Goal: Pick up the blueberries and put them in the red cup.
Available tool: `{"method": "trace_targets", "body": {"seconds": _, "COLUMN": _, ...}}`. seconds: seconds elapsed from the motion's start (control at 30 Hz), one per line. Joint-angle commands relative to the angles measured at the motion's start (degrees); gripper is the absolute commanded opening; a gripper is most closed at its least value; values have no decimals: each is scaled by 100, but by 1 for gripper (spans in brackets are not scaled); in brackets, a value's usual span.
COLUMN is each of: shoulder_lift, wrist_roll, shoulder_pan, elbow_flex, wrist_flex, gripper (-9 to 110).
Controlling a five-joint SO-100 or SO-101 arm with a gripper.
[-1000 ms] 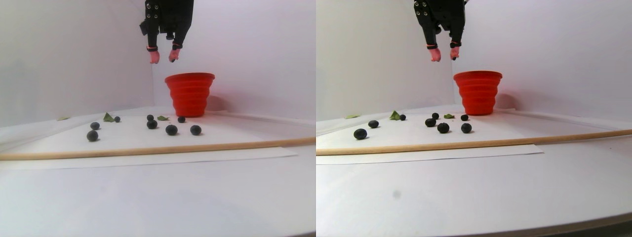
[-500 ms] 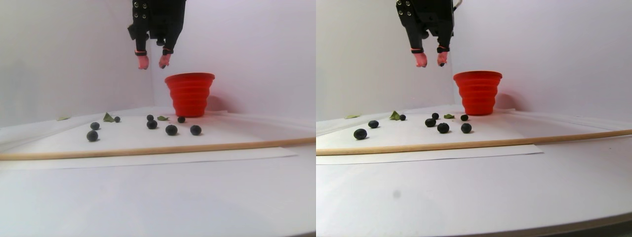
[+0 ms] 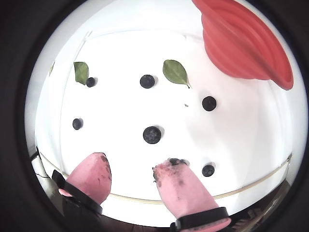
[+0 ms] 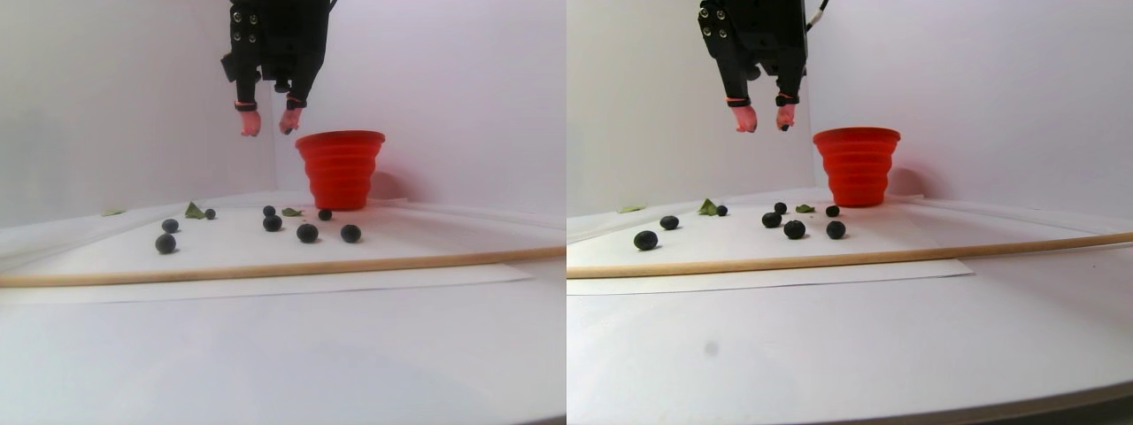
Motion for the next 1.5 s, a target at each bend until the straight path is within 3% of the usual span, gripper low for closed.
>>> {"method": "trace_targets", "body": {"seconds": 0.0, "shoulder_lift": 299, "wrist_roll": -35, "shoulder_pan": -53, "elbow_flex": -105, "wrist_flex": -167, "gripper": 18}}
{"method": "trace_targets", "body": {"seconds": 1.47, "shoulder_lift": -1661, "wrist_roll": -272, "shoulder_pan": 149, "elbow_flex": -132, "wrist_flex": -1617, "gripper": 19}}
